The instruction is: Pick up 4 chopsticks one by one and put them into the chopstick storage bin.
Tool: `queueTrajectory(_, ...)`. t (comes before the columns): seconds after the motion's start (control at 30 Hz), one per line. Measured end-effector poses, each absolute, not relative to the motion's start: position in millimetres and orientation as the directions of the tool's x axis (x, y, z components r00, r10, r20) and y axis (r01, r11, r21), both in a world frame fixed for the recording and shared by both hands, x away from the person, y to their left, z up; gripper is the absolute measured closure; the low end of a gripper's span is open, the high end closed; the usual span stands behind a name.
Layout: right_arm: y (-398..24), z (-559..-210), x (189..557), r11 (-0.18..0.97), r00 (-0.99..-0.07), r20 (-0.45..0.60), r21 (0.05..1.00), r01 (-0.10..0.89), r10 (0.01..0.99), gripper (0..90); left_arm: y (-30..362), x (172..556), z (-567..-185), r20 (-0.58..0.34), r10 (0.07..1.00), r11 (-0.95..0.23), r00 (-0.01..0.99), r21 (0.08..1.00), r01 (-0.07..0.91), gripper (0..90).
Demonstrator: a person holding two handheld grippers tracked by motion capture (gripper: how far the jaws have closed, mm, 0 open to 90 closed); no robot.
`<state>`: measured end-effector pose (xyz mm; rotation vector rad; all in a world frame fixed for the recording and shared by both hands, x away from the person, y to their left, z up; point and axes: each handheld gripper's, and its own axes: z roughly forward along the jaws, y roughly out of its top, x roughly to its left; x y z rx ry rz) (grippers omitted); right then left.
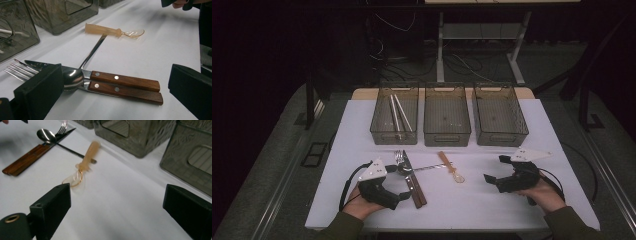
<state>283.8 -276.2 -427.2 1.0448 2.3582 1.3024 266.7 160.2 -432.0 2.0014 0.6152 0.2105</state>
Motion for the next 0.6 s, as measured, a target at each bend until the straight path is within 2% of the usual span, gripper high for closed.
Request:
queueTrajectory(0.37,-291.0,-437.3,268.4,0.357,-0.698,0.111,0.795,0.489,0.708,8.0,159.3,269.0,-432.0,-0.102,0.511,-0.386,0.854,0.860,0.334,0.3)
queueTrajectory(0.6,-289.7,-438.8,265.8,0.366,-0.702,0.110,0.791,0.490,0.703,8.0,161.0,272.4,-427.5,-0.093,0.516,-0.398,0.851,0.854,0.334,5.4)
